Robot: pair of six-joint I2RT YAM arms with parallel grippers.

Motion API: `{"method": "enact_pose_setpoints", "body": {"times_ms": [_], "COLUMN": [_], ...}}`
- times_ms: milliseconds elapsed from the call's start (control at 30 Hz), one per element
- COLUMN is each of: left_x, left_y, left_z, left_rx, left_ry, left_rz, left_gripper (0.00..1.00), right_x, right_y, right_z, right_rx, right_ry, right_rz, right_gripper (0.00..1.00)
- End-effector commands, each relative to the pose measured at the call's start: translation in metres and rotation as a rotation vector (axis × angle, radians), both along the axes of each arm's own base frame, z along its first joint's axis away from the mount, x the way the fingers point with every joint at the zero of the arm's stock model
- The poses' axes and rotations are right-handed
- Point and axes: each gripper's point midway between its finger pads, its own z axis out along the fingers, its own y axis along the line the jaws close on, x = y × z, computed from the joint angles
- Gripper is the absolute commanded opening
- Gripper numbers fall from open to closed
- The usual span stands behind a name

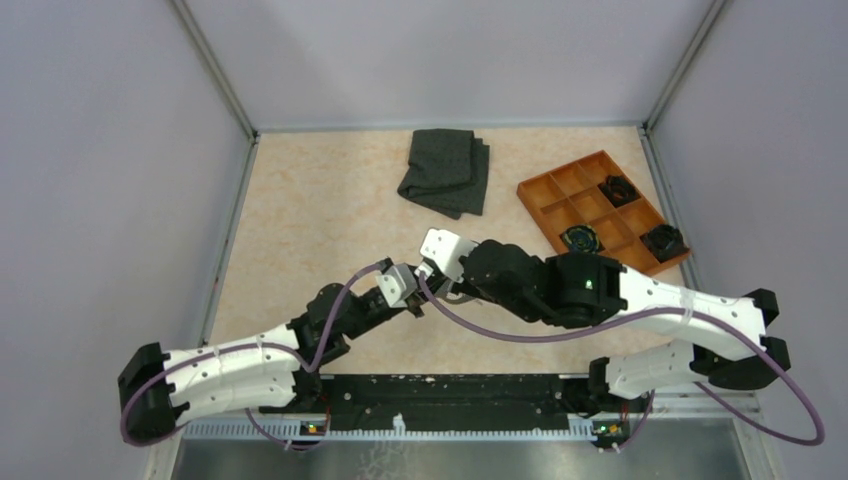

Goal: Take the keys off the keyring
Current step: Remove the key from the keyring.

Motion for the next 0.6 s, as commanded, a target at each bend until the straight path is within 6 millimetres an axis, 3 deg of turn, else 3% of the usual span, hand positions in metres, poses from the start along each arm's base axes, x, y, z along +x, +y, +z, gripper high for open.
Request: {"method": "enact_pose_setpoints", "body": {"times_ms": [0,267,567], "left_x": [-0.014,-0.034,-0.047], "left_y": [0.005,0.008,0.007], "left_z": [0.022,0.041,0.039], "left_rx": [-0.015,-0.013,0.022], "left_ry": [-0.051,-0.098,-0.168], "left_rz": [-0.056,-0.149,-0.211], "left_gripper": [0.00,0.00,0.00], "right_x": [0.000,-0.001,0.000], "right_y": [-0.018,-0.028,-0.030], "right_z": [0.017,-0.030,-0.048], "right_rx": [0.061,-0.092,-0.160], "right_ry": [-0.027,0.010,0.018], "right_rz": [-0.045,-0.075,-0.099], "right_gripper": [0.00,0.00,0.00]}}
